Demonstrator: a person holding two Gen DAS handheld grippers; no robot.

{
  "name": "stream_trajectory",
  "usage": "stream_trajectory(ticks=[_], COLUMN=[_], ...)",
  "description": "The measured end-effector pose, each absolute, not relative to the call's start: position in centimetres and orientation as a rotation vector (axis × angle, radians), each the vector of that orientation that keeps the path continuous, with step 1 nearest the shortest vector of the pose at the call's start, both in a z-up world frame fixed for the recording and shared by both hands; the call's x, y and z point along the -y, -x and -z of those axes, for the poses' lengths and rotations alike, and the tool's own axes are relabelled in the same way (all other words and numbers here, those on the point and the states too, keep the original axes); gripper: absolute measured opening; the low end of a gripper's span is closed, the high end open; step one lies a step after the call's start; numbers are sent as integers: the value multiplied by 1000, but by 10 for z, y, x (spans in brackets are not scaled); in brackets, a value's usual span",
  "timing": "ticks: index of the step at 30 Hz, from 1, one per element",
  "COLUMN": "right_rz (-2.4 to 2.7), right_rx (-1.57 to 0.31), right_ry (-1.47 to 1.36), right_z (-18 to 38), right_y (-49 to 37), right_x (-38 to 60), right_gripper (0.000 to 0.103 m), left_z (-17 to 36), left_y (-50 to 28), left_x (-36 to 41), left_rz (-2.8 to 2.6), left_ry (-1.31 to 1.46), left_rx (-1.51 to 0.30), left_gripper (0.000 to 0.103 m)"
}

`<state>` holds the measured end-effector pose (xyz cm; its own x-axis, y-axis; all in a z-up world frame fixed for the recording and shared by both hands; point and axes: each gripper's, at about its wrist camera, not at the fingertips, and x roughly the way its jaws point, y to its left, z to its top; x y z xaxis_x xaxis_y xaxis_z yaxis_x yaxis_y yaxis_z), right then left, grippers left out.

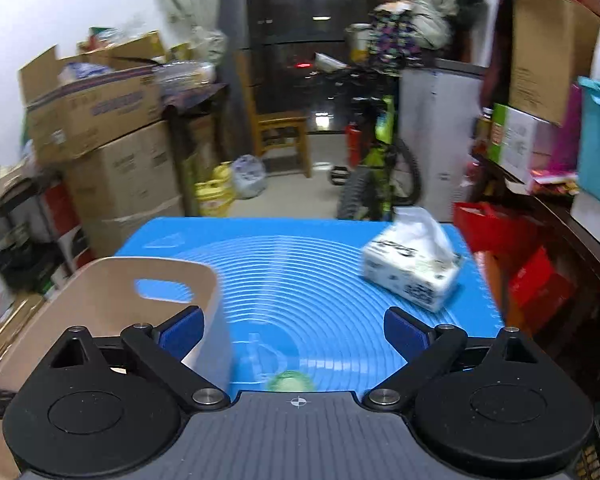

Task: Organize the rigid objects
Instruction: 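Move the right gripper to the green ointment tin and grasp it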

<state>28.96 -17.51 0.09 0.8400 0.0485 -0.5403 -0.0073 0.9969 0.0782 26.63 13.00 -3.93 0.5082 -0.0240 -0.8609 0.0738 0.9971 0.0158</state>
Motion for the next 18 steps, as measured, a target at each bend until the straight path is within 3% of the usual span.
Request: stream_trajectory(ticks=[18], right_rz=[-85], right_rx=[-779], right_ry=[17], right_z=[109], right_y=[-344], right_x=[159], right_gripper=[96], left_z=[39], left_y=[-267], left_x=[-129], left_rz=[58], left_ry=[-59], left_rx=[-1040], left_gripper=[5])
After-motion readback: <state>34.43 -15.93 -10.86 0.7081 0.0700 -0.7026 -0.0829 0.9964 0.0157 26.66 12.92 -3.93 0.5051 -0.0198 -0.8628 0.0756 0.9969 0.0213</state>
